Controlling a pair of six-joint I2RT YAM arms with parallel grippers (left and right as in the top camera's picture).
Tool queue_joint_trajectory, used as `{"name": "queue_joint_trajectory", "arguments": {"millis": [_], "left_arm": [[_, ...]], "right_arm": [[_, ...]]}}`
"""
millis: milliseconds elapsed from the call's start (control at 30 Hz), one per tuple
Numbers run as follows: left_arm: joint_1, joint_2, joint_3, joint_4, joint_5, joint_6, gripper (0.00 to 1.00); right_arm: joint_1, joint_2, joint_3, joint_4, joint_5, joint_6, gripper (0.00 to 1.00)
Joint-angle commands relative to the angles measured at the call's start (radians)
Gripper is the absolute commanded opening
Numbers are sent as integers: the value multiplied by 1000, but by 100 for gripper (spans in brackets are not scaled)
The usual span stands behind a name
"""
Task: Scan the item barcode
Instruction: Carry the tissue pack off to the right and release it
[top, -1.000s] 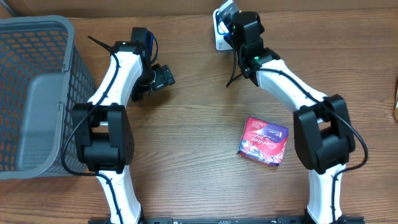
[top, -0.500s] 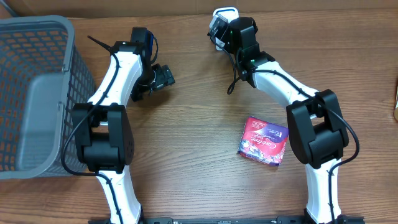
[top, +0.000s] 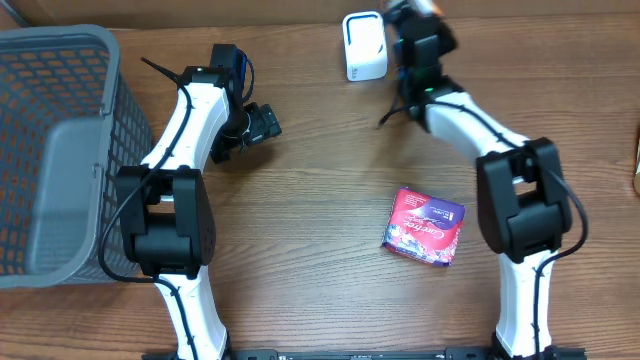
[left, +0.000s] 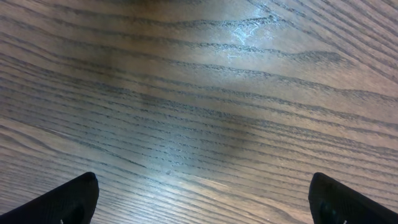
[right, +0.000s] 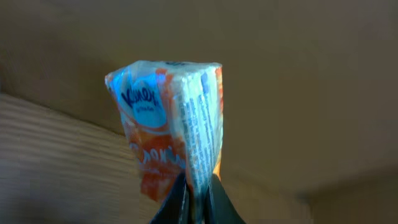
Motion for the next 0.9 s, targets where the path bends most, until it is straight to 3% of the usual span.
{"name": "queue_joint_trajectory", "arguments": {"millis": [0,167,300,400,867], "left_arm": [[-6,-3,3,1,1,10,100],[-6,-3,3,1,1,10,100],[-6,-3,3,1,1,10,100],[-6,-3,3,1,1,10,100],[-6,-3,3,1,1,10,100]], "right_arm": [[-126,-87,23,-58,268,241,4],[-297,-111,23,-315,296,359,3],[-450,-111,23,-575,258,645,4],[-546,-111,23,-682,158,760,4],[-883,-256,23,-799,-255,1056,4]]}}
